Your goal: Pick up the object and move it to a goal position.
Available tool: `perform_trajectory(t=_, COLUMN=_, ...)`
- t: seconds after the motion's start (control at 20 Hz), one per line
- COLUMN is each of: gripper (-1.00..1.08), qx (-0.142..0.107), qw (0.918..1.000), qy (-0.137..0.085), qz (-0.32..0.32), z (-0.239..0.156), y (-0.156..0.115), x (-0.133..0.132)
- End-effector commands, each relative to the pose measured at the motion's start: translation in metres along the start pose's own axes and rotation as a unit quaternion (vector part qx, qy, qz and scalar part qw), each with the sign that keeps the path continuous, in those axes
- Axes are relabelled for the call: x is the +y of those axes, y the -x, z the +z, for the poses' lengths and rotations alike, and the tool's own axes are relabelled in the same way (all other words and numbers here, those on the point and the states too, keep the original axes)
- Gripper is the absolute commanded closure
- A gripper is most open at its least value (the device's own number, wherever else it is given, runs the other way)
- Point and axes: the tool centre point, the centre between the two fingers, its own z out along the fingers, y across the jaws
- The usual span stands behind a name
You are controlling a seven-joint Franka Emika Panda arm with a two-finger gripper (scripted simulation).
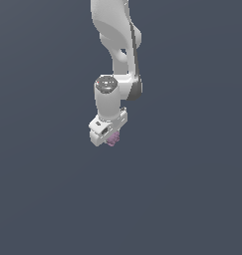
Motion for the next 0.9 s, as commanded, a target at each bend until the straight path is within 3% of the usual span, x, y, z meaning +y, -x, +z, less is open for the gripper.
perform_trajectory(t=0.0, gripper=1.08, qx=0.0, qw=1.0, qy=0.001, qz=0.0, z=-0.02, y=-0.008, x=-0.01)
perform_trajectory(t=0.85, gripper=1.08, qx=0.0, qw=1.0, qy=0.0, qz=-0.001, z=-0.197, y=-0.075, x=-0.1)
